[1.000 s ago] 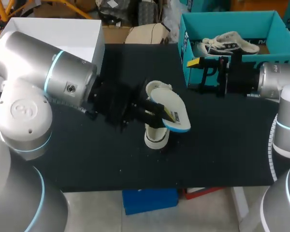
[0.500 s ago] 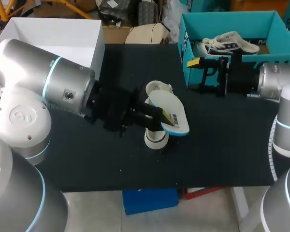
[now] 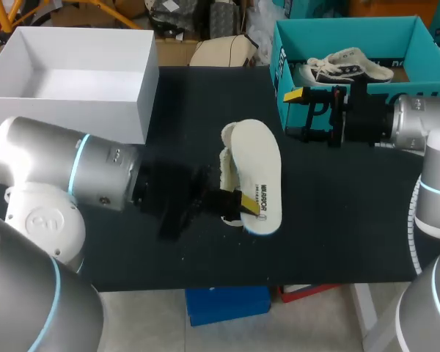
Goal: Take the shoe out of the shoebox, open the shoe tongue, remove and reinsert the insole, then place the shoe into the shoebox
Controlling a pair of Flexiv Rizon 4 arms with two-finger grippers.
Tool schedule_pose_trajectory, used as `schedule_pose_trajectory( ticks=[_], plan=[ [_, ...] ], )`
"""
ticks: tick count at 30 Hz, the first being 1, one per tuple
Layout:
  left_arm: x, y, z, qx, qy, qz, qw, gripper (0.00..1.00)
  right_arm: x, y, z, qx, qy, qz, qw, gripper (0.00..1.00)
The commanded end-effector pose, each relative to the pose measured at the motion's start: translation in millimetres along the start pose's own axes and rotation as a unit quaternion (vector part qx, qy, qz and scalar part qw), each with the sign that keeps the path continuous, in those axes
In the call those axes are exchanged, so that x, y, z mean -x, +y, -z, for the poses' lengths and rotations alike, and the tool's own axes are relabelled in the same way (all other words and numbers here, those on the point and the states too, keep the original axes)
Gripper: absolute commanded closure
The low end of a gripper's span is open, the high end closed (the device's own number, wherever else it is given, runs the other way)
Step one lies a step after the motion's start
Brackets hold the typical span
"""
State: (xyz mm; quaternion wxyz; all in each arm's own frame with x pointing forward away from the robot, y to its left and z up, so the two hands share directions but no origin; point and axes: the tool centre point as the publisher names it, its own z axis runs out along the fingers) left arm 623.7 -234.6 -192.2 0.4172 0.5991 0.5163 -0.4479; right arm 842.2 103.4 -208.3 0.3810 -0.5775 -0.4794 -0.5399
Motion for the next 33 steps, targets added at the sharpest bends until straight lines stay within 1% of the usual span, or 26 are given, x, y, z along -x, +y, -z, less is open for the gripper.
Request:
schedule_pose_trajectory(
  ticks=[1,7,11,17,23,29,33],
  plan=[
    [-20.6,1,1,-0.001,-0.065,-0.049,0.997,1.0,0.7,-0.8,-2,0.001,0.0,0.0,1.0,0.0],
    [-36.1,16,1,-0.003,-0.064,-0.08,0.995,1.0,0.7,-0.8,-2,0.001,0.0,0.0,1.0,0.0],
    [-47.6,26,-3,-0.009,-0.057,-0.099,0.993,1.0,0.7,-0.8,-2,0.001,0.0,0.0,1.0,0.0],
    [-65.1,49,-7,0.0,-0.056,-0.071,0.996,1.0,0.7,-0.8,-2,0.001,0.0,0.0,1.0,0.0],
    [-72.8,71,-8,0.001,-0.047,-0.06,0.997,1.0,0.7,-0.8,-2,0.001,0.0,0.0,1.0,0.0],
    [-78.5,97,-1,0.005,-0.038,-0.051,0.998,1.0,0.7,-0.8,-2,0.001,0.0,0.0,1.0,0.0],
    [-80.9,111,3,0.005,-0.038,-0.049,0.998,1.0,0.7,-0.8,-2,0.001,0.0,0.0,1.0,0.0]
  ],
)
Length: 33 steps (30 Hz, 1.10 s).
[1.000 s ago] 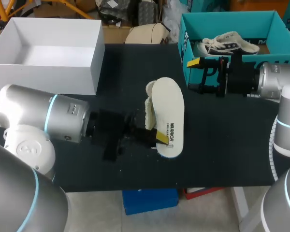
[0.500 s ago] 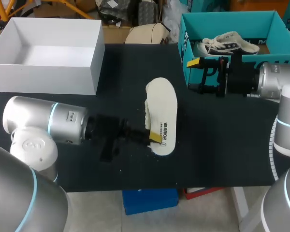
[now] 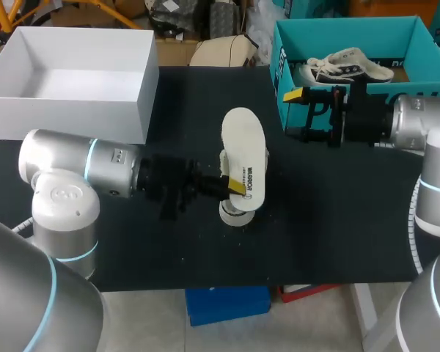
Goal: Take the shoe out of the shoebox, open the shoe tongue, remove and reinsert the insole, then place the shoe into the shoebox
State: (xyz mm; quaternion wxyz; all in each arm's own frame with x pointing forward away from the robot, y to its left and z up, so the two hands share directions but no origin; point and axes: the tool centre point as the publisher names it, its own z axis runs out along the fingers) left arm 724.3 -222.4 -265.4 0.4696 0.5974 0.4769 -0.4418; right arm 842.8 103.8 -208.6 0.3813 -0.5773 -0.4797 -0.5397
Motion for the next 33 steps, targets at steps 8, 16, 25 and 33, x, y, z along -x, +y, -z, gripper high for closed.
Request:
schedule_pose_trajectory(
  ticks=[8,16,25,33],
  plan=[
    [1.5,33,0,-0.015,0.0,-0.014,1.0,1.0,0.4,-1.2,-1,0.002,0.0,0.0,1.0,0.0],
    [5.9,30,0,-0.019,-0.008,-0.02,1.0,1.0,0.4,-1.2,-1,0.002,0.0,0.0,1.0,0.0],
    [5.9,30,0,-0.019,-0.008,-0.02,1.0,1.0,0.4,-1.2,-1,0.002,0.0,0.0,1.0,0.0],
    [5.9,30,0,-0.019,-0.008,-0.02,1.0,1.0,4.4,1.4,9,-0.043,0.026,0.005,0.999,0.0]
  ],
)
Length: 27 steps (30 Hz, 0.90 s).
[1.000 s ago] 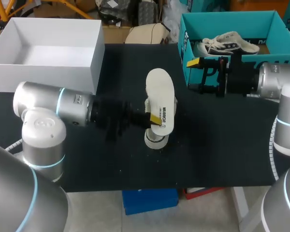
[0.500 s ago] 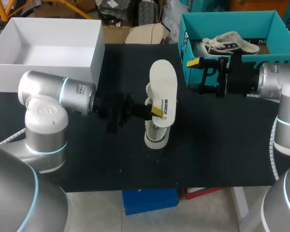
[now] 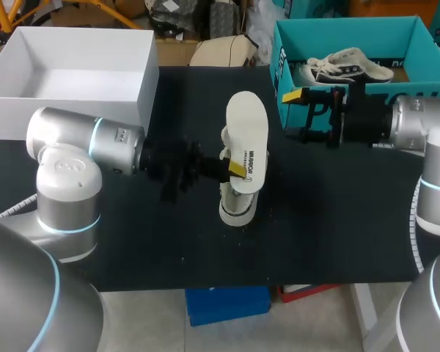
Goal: Take the shoe out of the shoebox, open the shoe tongue, remove and reinsert the insole, then place the shoe into the shoebox
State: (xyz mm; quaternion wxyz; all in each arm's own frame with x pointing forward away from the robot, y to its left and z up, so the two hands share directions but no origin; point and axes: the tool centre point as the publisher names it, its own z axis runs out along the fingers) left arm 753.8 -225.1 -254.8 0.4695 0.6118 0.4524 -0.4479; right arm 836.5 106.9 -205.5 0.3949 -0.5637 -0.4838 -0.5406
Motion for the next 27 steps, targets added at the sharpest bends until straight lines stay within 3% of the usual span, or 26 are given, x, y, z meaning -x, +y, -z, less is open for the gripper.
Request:
schedule_pose_trajectory(
  ticks=[1,4,10,20,24,26,27],
  plan=[
    [-0.3,0,-1,0.002,0.001,-0.001,1.0,1.0,8.9,7.9,12,-0.039,0.017,0.006,0.999,0.0],
    [-0.3,0,-1,0.002,0.001,-0.001,1.0,1.0,8.7,3.7,11,-0.081,0.028,0.018,0.996,0.0],
    [-0.3,0,-1,0.002,0.001,-0.001,1.0,1.0,14.1,-7.8,2,-0.157,-0.015,0.043,0.987,0.0],
    [-0.3,0,-1,0.002,0.001,-0.001,1.0,1.0,25.1,-17.8,-14,-0.142,-0.054,0.059,0.987,0.0],
    [-0.3,0,-1,0.002,0.001,-0.001,1.0,1.0,31.5,-22.9,-21,-0.137,-0.055,0.049,0.988,0.1],
    [-0.3,0,-1,0.002,0.001,-0.001,1.0,1.0,34.5,-24.1,-23,-0.131,-0.053,0.041,0.989,0.22],
    [-0.3,0,-1,0.002,0.001,-0.001,1.0,1.0,35.5,-24.6,-25,-0.129,-0.05,0.038,0.99,0.22]
  ],
)
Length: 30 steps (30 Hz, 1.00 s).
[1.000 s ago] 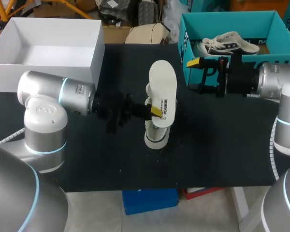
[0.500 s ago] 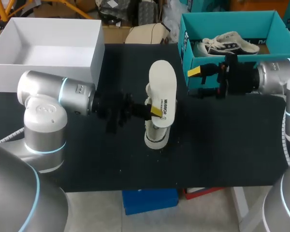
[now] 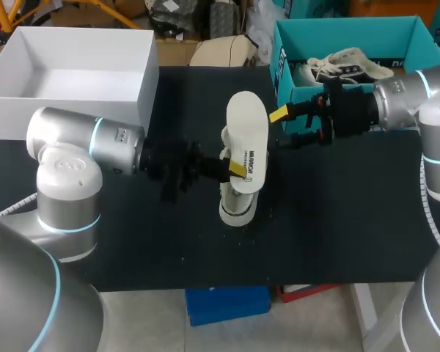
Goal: Take the shoe out of the shoebox, open the shoe tongue, remove and reinsert the insole, then place the shoe into the shoebox
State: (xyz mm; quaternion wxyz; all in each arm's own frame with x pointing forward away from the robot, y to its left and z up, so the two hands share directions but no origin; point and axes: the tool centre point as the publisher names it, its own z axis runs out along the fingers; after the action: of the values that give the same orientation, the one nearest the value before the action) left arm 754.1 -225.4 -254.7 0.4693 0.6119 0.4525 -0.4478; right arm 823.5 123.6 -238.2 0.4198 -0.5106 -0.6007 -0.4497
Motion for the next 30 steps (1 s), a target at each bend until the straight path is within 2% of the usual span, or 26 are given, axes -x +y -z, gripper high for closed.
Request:
schedule_pose_trajectory(
  ticks=[1,8,11,12,14,15,25,28,30],
  plan=[
    [-0.4,-1,-1,0.002,0.001,-0.001,1.0,1.0,5.8,-3.6,-12,0.014,0.006,-0.006,1.0,0.23],
    [-0.4,-1,-1,0.002,0.001,-0.001,1.0,1.0,12.2,-4.0,-28,0.02,0.012,-0.02,1.0,0.25],
    [-0.4,-1,-1,0.002,0.001,-0.001,1.0,1.0,14.7,-3.5,-33,0.026,0.015,-0.031,0.999,0.29],
    [-0.4,-1,-1,0.002,0.001,-0.001,1.0,1.0,15.5,-2.3,-34,0.037,0.018,-0.04,0.998,0.31],
    [-0.4,-1,-1,0.002,0.001,-0.001,1.0,1.0,17.3,-0.2,-34,0.052,0.021,-0.049,0.997,0.49],
    [-0.4,-1,-1,0.002,0.001,-0.001,1.0,1.0,17.2,0.5,-34,0.056,0.024,-0.053,0.997,0.5],
    [-0.4,-1,-1,0.002,0.001,-0.001,1.0,1.0,12.3,7.9,-41,0.063,0.016,-0.053,0.997,0.42],
    [-0.4,-1,-1,0.002,0.001,-0.001,1.0,1.0,11.2,10.7,-41,0.065,0.015,-0.05,0.997,0.43],
    [-0.4,-1,-1,0.002,0.001,-0.001,1.0,1.0,10.0,11.7,-42,0.067,0.014,-0.049,0.996,0.47]
  ],
)
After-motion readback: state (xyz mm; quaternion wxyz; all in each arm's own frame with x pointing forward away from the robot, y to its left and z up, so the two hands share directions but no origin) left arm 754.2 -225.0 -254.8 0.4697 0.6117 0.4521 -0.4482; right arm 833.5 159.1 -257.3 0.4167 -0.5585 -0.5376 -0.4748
